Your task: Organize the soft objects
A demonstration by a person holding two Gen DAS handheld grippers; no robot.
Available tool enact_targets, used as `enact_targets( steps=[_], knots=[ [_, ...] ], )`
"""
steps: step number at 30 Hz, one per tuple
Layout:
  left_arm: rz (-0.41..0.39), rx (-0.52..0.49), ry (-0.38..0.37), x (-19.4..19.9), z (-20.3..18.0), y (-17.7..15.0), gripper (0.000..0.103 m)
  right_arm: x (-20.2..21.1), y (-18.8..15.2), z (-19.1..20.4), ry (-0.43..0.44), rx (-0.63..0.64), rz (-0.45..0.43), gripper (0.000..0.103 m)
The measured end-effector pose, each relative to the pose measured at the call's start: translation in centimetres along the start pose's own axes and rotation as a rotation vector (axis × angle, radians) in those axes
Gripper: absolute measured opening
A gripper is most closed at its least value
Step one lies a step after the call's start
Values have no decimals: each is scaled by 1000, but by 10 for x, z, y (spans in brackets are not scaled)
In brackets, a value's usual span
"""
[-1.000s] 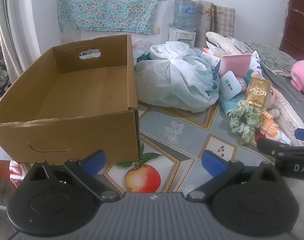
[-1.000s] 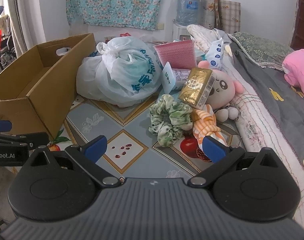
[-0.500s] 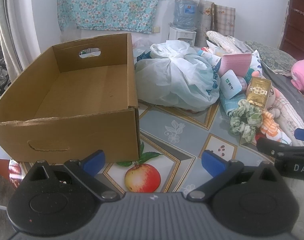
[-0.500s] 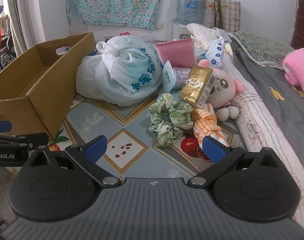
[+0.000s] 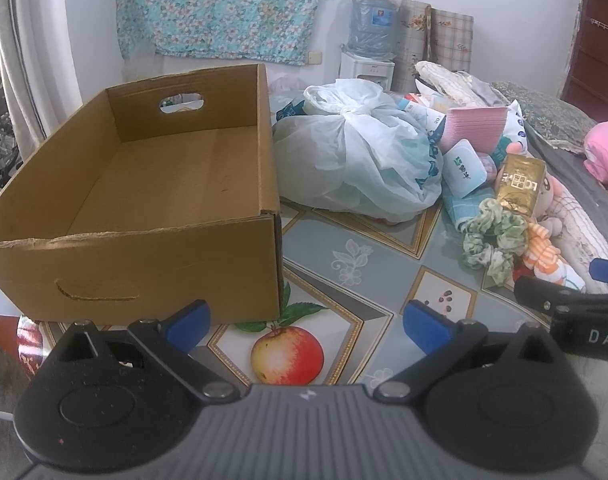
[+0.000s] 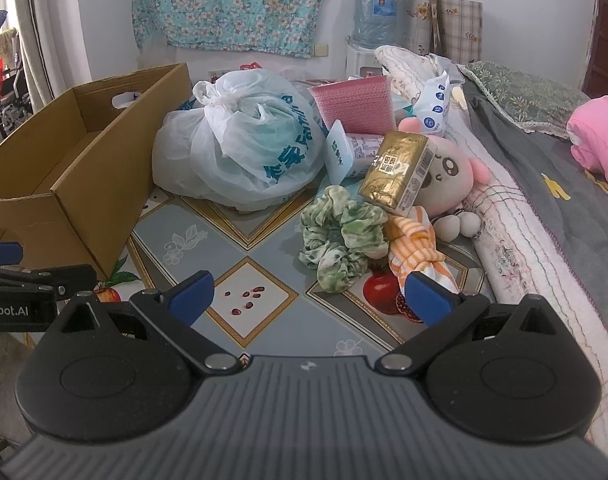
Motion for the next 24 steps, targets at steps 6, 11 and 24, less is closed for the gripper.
enact_targets(
  steps=[6, 11, 24],
  knots=[
    [0, 0, 1, 0, 0, 0, 103, 0, 0, 0, -1, -1, 1, 102],
    [0, 0, 0, 0, 0, 0, 103, -1, 0, -1, -1, -1, 3, 102],
    [33, -45, -15, -11, -14, -6, 103, 3, -4, -28, 4, -83, -61, 102]
  ],
)
Point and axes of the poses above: each gripper's, at about its wrist camera, not at the fingertips, and x roughly against the way its jaws point, z to its left, y to its top, the point moved 4 cm from there along -x, roughly the way its jaws point, and after that the axes turned 6 degrees about -x, right-handed, at the moved point
